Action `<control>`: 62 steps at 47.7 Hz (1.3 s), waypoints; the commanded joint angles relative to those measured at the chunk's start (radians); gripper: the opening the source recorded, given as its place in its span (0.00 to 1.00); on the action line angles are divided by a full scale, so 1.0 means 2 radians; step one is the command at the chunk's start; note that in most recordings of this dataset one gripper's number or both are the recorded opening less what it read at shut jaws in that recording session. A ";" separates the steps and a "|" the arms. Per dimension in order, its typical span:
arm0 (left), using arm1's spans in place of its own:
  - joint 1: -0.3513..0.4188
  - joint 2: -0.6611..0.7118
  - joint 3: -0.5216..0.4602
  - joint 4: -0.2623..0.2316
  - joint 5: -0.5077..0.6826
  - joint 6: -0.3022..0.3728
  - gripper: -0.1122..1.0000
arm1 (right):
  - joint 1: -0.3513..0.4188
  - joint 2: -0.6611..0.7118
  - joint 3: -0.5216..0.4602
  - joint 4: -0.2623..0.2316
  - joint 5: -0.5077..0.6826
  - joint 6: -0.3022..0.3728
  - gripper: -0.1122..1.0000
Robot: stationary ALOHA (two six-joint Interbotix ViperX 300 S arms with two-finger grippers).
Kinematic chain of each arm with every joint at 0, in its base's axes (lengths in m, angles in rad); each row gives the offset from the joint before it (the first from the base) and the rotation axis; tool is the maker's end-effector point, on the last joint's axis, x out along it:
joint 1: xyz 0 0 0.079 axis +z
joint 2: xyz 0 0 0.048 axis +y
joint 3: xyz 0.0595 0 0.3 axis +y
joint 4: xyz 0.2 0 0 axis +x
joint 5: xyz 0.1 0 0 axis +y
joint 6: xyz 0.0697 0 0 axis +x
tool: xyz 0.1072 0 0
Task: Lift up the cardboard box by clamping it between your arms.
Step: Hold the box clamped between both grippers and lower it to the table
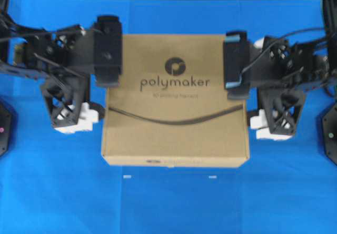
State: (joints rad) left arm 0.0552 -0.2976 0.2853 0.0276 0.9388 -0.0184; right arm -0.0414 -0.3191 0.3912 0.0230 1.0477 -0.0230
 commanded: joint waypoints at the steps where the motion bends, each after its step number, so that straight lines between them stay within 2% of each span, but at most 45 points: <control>1: 0.006 0.011 0.009 0.000 -0.074 -0.008 0.89 | -0.003 0.008 0.014 0.002 -0.060 0.007 1.00; 19: 0.012 0.034 0.109 0.000 -0.165 -0.009 0.89 | -0.003 0.037 0.117 -0.003 -0.207 0.002 1.00; 26: 0.019 0.047 0.142 0.000 -0.202 -0.011 0.89 | -0.003 0.063 0.140 -0.003 -0.255 0.002 1.00; 40: 0.021 0.091 0.178 0.000 -0.275 -0.012 0.89 | -0.003 0.116 0.153 -0.003 -0.288 0.000 1.00; 50: 0.022 0.126 0.182 -0.001 -0.290 -0.017 0.89 | -0.003 0.143 0.163 -0.003 -0.322 0.000 1.00; 62: 0.021 0.158 0.185 0.000 -0.310 -0.021 0.89 | -0.002 0.171 0.168 -0.003 -0.335 -0.001 1.00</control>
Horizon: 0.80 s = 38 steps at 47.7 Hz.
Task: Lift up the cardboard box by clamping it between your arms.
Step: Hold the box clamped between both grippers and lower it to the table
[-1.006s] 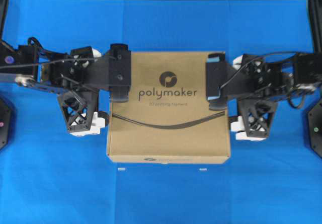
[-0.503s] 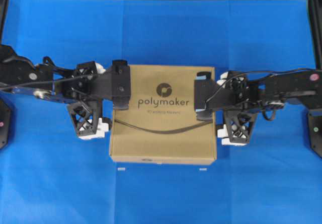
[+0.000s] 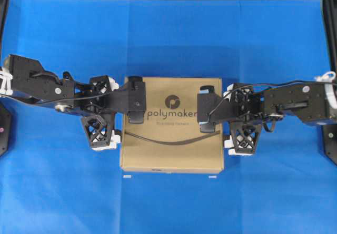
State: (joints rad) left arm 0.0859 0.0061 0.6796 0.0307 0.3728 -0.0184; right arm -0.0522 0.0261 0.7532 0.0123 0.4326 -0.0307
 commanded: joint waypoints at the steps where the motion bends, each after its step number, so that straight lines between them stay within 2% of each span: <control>1: 0.005 0.008 -0.012 -0.002 -0.027 -0.021 0.89 | 0.002 -0.001 -0.012 0.002 -0.030 0.003 1.00; 17: 0.004 0.005 -0.008 -0.002 -0.021 -0.021 0.88 | 0.002 0.006 -0.004 0.000 -0.041 0.011 1.00; 38: 0.002 -0.023 0.007 -0.002 -0.017 -0.021 0.88 | 0.002 -0.055 0.040 0.002 -0.076 0.021 1.00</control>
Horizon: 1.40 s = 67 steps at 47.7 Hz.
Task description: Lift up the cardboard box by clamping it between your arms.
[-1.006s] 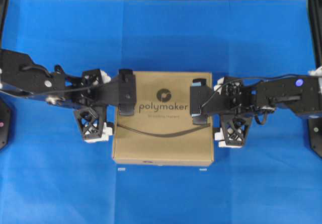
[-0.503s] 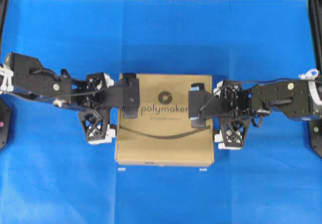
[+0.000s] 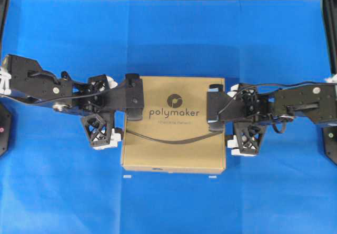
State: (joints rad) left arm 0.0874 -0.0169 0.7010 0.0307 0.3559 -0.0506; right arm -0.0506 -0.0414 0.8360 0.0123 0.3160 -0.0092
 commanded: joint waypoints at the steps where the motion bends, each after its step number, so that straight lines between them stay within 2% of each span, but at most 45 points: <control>1: 0.002 -0.013 -0.003 -0.002 -0.008 -0.005 0.88 | 0.002 -0.024 0.000 0.002 -0.023 0.011 1.00; 10: 0.002 -0.025 0.000 -0.002 -0.008 -0.005 0.88 | 0.002 -0.025 0.006 0.002 -0.061 0.005 1.00; 23: 0.004 -0.031 0.009 -0.002 0.007 -0.004 0.88 | -0.004 -0.022 0.012 0.002 -0.041 0.009 1.00; 40: 0.005 -0.054 0.034 -0.002 0.024 -0.005 0.88 | -0.008 -0.041 0.032 0.009 -0.044 0.013 1.00; 47: 0.004 -0.083 0.040 -0.002 0.025 -0.002 0.88 | -0.008 -0.077 0.050 0.009 -0.041 0.024 1.00; 67: -0.005 -0.214 0.080 -0.002 0.015 0.002 0.88 | -0.008 -0.244 0.093 0.010 -0.044 0.035 1.00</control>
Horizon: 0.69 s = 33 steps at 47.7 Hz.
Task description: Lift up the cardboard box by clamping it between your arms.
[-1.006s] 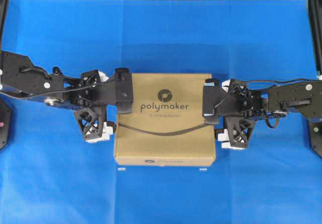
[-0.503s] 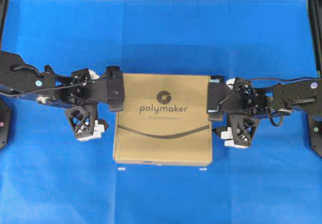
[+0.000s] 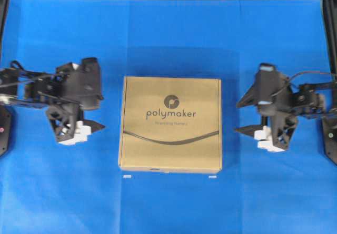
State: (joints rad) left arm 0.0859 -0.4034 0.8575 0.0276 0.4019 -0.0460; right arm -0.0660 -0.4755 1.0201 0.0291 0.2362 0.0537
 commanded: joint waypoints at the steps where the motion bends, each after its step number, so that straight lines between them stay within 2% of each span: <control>1: -0.005 -0.026 0.004 -0.001 -0.012 -0.001 0.88 | 0.000 -0.032 0.002 0.001 -0.004 0.002 1.00; 18: -0.018 -0.114 0.054 0.000 -0.084 -0.008 0.88 | 0.000 -0.152 0.035 0.001 -0.004 0.002 1.00; 33: -0.019 -0.170 0.071 0.000 -0.123 -0.007 0.88 | -0.001 -0.245 0.053 0.003 -0.005 0.004 1.00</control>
State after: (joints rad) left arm 0.0506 -0.7271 1.0063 0.0261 0.1795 -0.0614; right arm -0.0660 -0.9419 1.1305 0.0322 0.2362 0.0552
